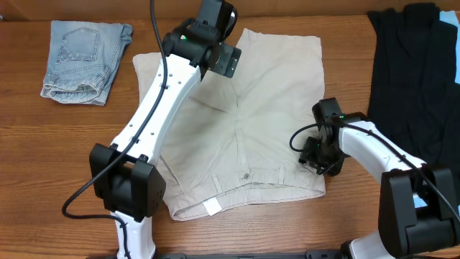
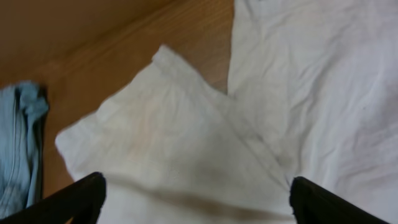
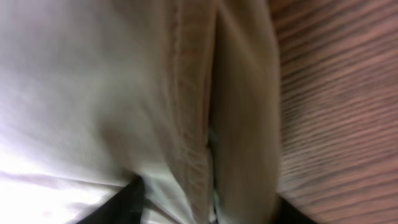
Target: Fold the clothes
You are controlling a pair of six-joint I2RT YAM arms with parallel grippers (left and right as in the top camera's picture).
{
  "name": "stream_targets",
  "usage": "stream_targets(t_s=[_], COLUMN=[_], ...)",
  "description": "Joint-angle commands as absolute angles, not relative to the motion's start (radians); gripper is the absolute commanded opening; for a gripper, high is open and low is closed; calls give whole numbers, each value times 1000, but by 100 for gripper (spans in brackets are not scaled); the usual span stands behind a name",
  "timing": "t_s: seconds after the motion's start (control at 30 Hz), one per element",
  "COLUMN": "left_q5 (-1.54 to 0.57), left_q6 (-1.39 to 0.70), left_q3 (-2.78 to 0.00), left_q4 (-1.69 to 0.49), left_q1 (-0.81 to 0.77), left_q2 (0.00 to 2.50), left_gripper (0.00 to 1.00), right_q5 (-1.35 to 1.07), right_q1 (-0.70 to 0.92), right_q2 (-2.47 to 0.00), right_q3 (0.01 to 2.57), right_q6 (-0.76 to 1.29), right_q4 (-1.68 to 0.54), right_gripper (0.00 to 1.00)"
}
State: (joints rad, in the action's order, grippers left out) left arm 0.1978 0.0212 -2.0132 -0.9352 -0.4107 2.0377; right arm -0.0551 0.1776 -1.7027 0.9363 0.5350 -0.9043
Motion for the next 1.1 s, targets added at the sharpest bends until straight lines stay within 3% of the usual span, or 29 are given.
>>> stream_targets(t_s=[0.0, 0.17, 0.4, 0.77, 0.9, 0.97, 1.07], left_q5=[104, 23, -4, 29, 27, 25, 33], left_q6=[133, 181, 191, 203, 200, 177, 175], left_q3=[-2026, -2026, -2026, -2026, -2027, -2028, -2041], left_q4=[-861, -732, -617, -624, -636, -626, -640], left_q1=[-410, -414, -414, -413, -413, -414, -410], left_q2=[2092, 2190, 2326, 2336, 2335, 2332, 2331], left_gripper=[91, 91, 99, 100, 100, 100, 100], right_q5=[14, 27, 78, 51, 54, 49, 19], right_q1=[173, 144, 92, -91, -107, -112, -112], right_q2=[-1678, -1678, -1680, -1758, -1811, -1816, -1792], right_q3=[931, 931, 931, 931, 938, 968, 1036], right_q6=[583, 561, 463, 413, 384, 361, 341], right_q4=[-882, -813, -590, -105, 49, 50, -62], right_gripper=[28, 4, 4, 4, 13, 49, 88])
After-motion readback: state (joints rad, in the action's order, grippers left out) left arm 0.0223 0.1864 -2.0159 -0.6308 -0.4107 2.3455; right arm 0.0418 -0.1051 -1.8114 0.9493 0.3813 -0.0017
